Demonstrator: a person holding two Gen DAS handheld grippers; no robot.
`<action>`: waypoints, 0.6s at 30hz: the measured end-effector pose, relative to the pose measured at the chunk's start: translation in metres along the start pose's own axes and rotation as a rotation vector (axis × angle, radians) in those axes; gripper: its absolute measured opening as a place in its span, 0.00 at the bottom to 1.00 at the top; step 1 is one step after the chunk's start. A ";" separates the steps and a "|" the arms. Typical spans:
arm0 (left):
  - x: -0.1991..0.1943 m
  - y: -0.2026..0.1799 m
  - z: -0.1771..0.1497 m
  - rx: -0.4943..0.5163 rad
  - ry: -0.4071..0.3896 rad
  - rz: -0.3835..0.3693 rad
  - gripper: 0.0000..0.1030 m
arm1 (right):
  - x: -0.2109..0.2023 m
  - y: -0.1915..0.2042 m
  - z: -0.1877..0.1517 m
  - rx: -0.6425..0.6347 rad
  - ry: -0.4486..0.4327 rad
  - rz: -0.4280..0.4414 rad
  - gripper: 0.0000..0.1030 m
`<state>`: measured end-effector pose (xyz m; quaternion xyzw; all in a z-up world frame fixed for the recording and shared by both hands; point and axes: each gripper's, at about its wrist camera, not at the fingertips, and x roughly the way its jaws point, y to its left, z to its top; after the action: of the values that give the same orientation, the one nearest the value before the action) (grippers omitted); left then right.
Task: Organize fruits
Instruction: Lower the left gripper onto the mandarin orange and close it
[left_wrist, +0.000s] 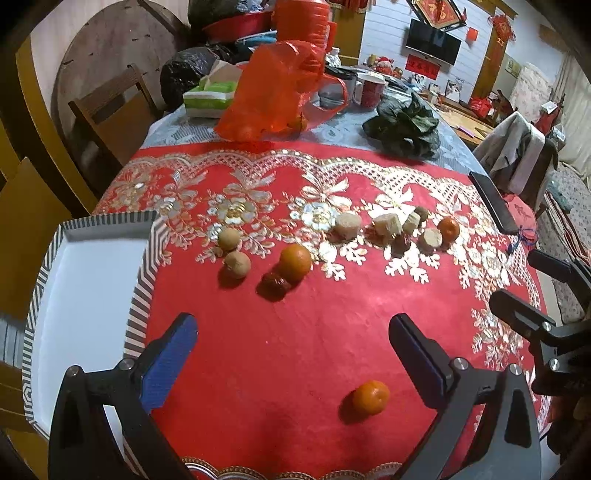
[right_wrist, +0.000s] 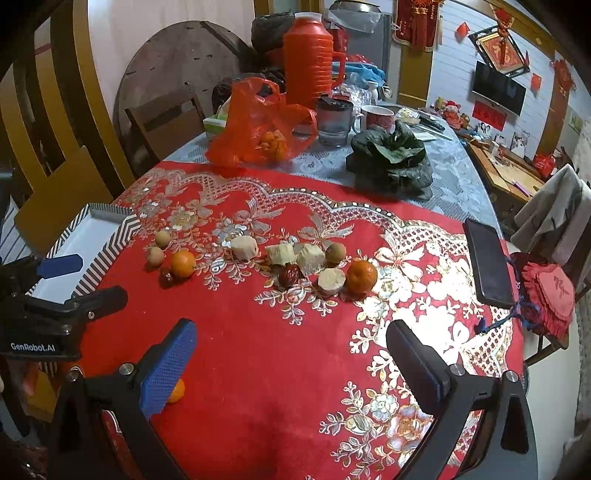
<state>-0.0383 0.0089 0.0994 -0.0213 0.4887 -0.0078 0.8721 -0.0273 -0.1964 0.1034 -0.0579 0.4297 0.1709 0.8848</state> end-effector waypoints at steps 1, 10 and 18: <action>0.000 -0.001 -0.001 0.002 0.002 0.000 1.00 | 0.000 0.000 0.000 0.000 0.002 0.001 1.00; 0.007 -0.005 -0.012 0.031 0.042 -0.030 1.00 | 0.003 -0.002 -0.006 0.012 0.017 -0.012 1.00; 0.031 -0.027 -0.050 0.139 0.166 -0.118 0.97 | 0.005 -0.010 -0.016 0.045 0.045 -0.018 1.00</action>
<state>-0.0647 -0.0207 0.0483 0.0110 0.5555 -0.0949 0.8260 -0.0325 -0.2088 0.0897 -0.0454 0.4528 0.1520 0.8774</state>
